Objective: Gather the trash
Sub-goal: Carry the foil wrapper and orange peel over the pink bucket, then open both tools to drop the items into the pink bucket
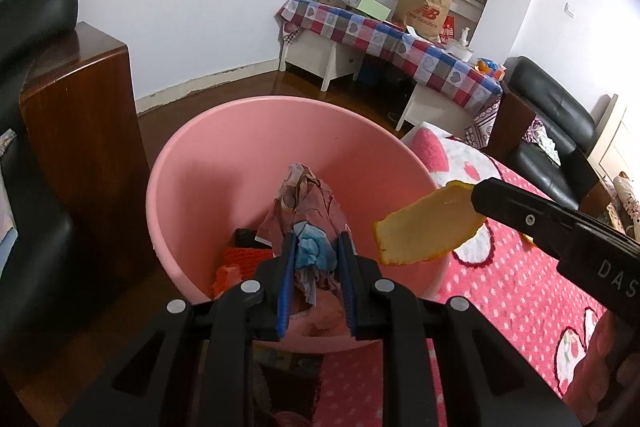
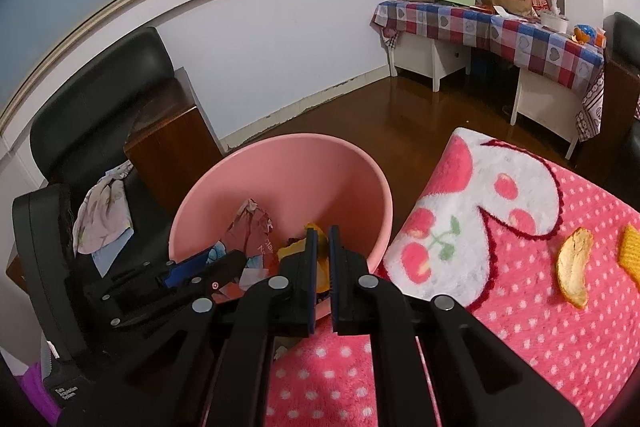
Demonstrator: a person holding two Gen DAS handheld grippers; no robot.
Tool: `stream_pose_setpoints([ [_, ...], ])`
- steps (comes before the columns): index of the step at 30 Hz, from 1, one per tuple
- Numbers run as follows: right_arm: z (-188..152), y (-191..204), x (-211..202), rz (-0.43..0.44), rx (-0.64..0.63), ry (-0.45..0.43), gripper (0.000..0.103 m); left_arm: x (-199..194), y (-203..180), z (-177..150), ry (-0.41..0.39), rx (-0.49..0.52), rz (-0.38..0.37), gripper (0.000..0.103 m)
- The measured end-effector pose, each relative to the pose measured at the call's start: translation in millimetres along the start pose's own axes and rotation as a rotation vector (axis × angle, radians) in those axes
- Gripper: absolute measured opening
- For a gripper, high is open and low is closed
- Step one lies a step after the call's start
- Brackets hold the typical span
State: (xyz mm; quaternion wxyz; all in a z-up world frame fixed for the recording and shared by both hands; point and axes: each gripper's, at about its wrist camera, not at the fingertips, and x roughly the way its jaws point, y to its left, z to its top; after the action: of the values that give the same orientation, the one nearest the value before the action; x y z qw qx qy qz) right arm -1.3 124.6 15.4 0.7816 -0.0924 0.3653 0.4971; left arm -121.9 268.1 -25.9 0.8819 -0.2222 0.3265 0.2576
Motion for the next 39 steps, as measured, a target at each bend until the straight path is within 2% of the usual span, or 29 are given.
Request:
stream_pose_setpoints([
  [11, -1, -1, 8, 0.011, 0.016, 0.013, 0.006, 5, 7, -1, 0.013, -0.018, -0.006, 0.021],
  [18, 1, -2, 11, 0.045, 0.042, 0.043, 0.006, 3, 9, -4, 0.001, -0.033, 0.001, 0.037],
  [22, 0, -4, 10, 0.050, 0.054, 0.046, 0.007, -1, 8, -4, -0.010, -0.033, 0.001, 0.041],
  [23, 0, -4, 8, 0.056, 0.058, 0.044, 0.008, -2, 7, -4, -0.015, -0.030, 0.000, 0.042],
  [27, 0, -6, 0, 0.077, 0.066, 0.023, 0.026, -8, 3, -4, -0.025, -0.029, 0.001, 0.043],
  [39, -12, -12, -34, 0.084, 0.085, -0.006, 0.027, -29, -8, -13, -0.036, -0.010, -0.013, 0.043],
])
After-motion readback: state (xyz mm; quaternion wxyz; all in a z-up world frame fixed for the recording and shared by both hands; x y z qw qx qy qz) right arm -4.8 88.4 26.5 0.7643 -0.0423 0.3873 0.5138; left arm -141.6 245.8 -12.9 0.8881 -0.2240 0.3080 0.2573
